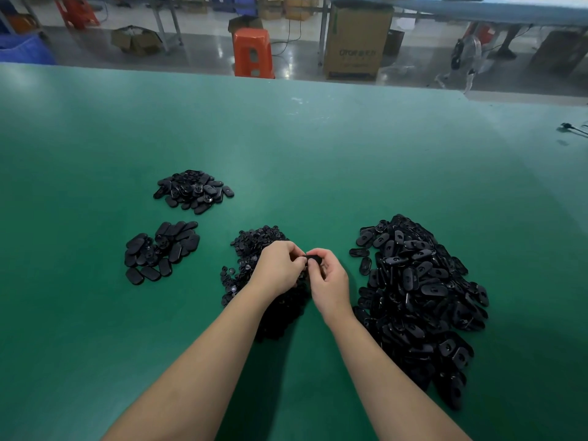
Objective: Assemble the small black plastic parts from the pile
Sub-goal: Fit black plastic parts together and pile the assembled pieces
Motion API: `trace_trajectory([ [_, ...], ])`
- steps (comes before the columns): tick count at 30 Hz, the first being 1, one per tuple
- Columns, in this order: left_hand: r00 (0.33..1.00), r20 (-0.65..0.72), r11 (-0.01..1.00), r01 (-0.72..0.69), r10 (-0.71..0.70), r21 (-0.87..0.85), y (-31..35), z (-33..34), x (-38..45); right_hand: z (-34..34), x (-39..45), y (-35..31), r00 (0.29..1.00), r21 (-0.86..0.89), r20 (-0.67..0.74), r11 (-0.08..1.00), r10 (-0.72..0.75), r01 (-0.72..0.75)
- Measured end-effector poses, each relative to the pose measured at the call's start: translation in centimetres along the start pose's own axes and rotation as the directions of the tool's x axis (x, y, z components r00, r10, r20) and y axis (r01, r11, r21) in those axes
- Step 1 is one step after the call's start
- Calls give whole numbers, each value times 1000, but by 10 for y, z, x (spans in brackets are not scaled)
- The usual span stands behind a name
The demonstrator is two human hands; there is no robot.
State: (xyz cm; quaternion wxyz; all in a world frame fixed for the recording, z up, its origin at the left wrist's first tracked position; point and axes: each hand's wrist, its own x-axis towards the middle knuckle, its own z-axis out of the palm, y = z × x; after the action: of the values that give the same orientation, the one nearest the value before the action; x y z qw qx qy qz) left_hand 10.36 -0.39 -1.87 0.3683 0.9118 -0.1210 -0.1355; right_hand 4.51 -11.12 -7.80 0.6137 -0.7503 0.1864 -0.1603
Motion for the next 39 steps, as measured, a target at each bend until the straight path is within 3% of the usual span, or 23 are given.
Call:
trace_trajectory([
  [13,995,6,988,-98,98,121,5,5,-4,2,2,2,997,103,-15,991,82,-80],
  [18,985,-94,971,-123,145,206,2,7,0,2,0,0,996,144,-47,987,78,-71],
  [21,975,-187,987,-98,120,125,-11,-9,4,2,-2,-3,997,173,-31,983,67,-61],
  [23,970,-244,1000,-16,10,-19,-29,-26,9,0,-3,-6,998,171,-20,984,62,-58],
  [27,895,-376,969,205,-241,-134,-81,-63,10,0,-4,-7,998,151,-2,986,68,-67],
  [32,733,-571,927,322,-371,-190,-133,-98,0,1,-3,-6,998,111,-2,992,63,-63],
  [34,723,-580,926,317,-375,-203,-141,-101,-2,1,-4,-6,998,95,2,994,59,-59],
  [39,719,-660,973,213,-215,-85,-139,-89,-8,2,-4,-4,999,57,4,997,42,-42],
])
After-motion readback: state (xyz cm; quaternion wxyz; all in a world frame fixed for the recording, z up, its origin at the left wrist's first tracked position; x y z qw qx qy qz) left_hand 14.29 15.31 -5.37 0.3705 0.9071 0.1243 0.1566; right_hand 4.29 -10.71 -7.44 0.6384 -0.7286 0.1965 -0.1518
